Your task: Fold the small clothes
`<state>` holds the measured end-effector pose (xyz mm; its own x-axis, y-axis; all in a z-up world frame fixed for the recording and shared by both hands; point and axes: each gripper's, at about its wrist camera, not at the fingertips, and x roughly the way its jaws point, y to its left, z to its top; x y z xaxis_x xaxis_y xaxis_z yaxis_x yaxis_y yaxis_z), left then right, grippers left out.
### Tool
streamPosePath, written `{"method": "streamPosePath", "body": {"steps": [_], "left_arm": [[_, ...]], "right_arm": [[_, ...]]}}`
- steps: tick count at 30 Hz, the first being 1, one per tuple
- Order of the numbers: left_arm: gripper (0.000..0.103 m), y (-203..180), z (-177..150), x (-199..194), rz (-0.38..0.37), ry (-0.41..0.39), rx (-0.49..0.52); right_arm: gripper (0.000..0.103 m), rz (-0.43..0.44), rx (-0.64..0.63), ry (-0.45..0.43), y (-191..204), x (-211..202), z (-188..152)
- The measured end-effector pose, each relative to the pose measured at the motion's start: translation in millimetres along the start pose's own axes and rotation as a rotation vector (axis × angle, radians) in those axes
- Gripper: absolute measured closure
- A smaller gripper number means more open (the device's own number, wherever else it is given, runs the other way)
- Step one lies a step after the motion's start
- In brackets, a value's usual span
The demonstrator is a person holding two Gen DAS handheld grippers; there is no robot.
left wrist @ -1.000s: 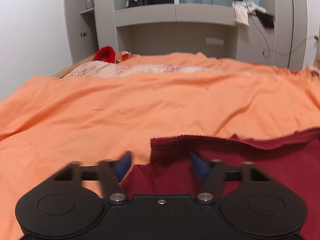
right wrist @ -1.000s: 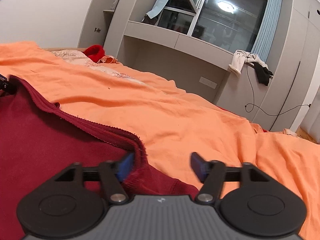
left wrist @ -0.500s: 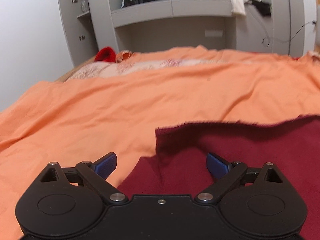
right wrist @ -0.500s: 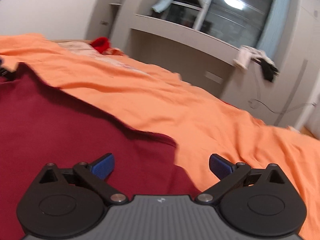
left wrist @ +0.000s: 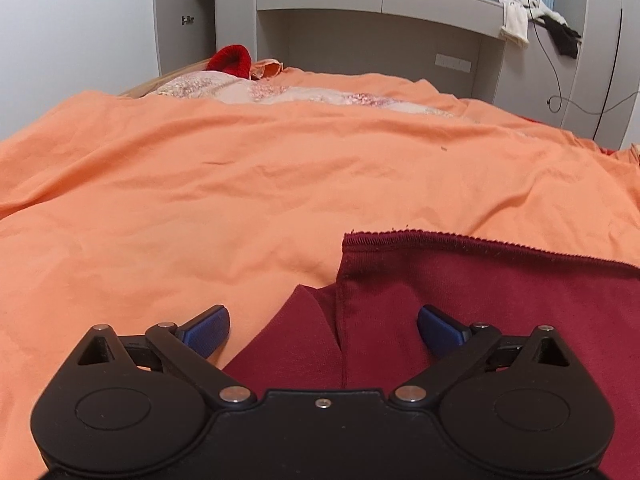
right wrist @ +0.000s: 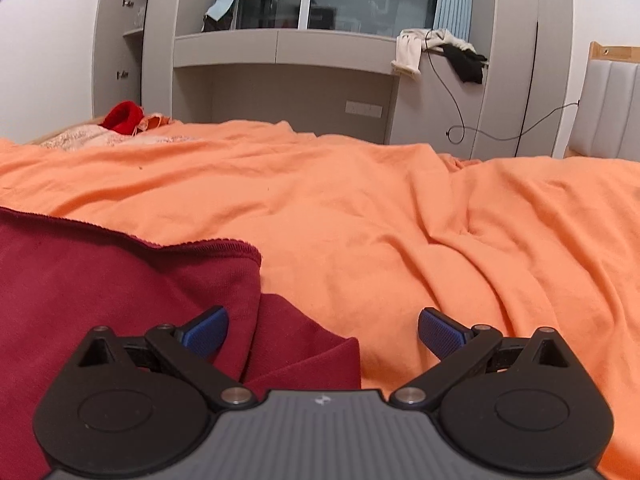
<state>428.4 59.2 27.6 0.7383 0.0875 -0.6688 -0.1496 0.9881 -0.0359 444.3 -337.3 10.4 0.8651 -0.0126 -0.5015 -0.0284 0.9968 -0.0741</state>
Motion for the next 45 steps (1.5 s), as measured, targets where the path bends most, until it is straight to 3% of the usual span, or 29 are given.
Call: {"method": "streamPosePath", "body": {"steps": [9,15,27,34,45], "left_arm": [[0.001,15,5,-46,-0.028,-0.104,-0.052],[0.001,41,-6,-81,-0.073,-0.174,-0.129],[0.001,78,-63,-111,-0.067,-0.151,-0.262],[0.001,68,-91,-128,-0.026,-0.164,-0.239],[0.001,42,-116,-140,-0.001,-0.185,-0.148]], "right_arm": [[0.000,-0.076,0.045,-0.033,-20,-31,0],[0.000,-0.053,0.086,-0.089,-30,-69,2],[0.000,0.052,0.098,-0.233,13,-163,-8],[0.000,0.085,0.132,-0.246,51,-191,-24],[0.000,0.124,0.000,-0.210,104,-187,-41]]}}
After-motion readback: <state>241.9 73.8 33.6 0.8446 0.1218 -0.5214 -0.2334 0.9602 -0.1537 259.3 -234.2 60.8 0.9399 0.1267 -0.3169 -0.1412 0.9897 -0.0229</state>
